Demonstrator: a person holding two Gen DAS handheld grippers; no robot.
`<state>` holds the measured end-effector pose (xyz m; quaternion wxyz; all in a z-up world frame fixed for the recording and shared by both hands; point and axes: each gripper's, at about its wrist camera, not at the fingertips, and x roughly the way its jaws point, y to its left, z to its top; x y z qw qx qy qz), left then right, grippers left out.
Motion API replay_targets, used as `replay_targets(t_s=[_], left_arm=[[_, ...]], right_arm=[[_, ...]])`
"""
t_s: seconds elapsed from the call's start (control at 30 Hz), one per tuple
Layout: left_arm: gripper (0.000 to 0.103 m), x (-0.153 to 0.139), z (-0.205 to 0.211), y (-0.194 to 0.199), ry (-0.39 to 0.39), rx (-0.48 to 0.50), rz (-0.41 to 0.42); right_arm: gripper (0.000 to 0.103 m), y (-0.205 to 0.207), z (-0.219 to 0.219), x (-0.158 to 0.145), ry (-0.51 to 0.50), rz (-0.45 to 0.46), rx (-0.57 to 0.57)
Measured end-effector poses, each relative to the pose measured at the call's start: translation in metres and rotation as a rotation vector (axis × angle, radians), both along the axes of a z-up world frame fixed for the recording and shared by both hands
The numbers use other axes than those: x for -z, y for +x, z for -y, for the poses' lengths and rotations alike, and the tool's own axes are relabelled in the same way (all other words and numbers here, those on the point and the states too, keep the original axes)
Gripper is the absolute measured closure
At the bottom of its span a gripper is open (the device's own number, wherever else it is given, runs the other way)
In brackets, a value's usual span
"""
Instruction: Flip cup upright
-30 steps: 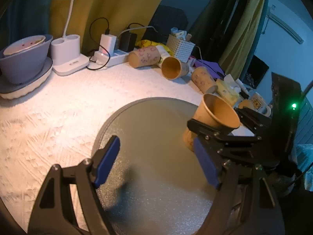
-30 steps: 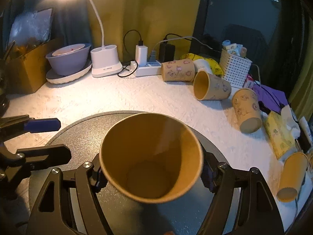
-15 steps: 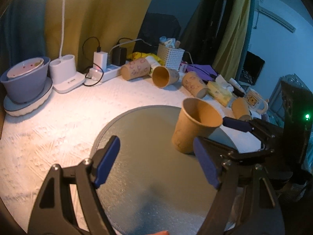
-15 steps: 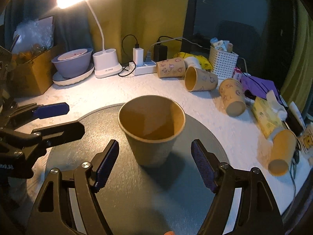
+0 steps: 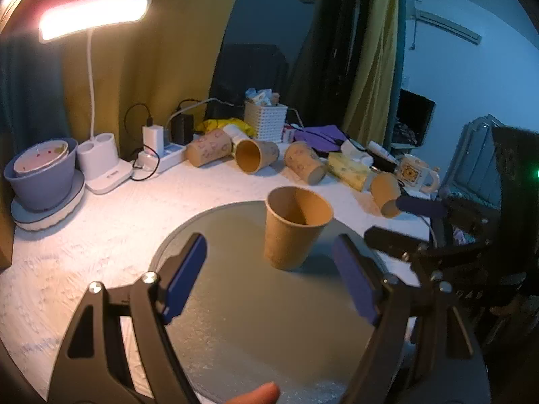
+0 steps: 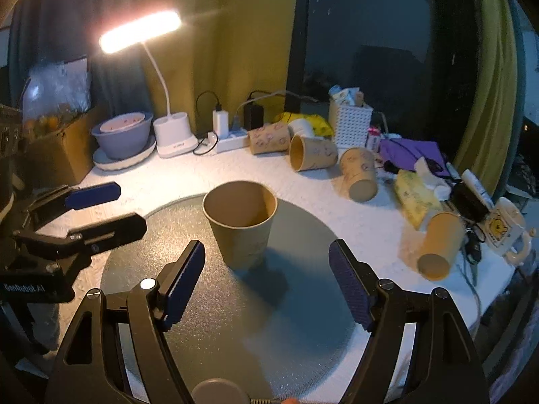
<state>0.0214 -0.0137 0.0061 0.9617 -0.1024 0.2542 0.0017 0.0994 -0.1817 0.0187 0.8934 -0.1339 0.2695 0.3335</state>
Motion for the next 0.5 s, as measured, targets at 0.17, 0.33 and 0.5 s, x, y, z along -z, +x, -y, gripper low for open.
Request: replay_targets(t_s=[0.17, 0.33, 0.5], left_arm=[[0.024, -0.019, 0.004, -0.012, -0.001, -0.002, 0.045], [0.024, -0.045, 0.015, -0.022, 0.041, -0.012, 0.088], [0.024, -0.068, 0.032, -0.029, 0.088, -0.004, 0.128]], right_arm=[[0.024, -0.012, 0.012, -0.022, 0.037, 0.048, 0.008], [0.024, -0.025, 0.025, -0.043, 0.065, 0.090, 0.017], [0.024, -0.033, 0.041, -0.061, 0.100, 0.121, 0.034]])
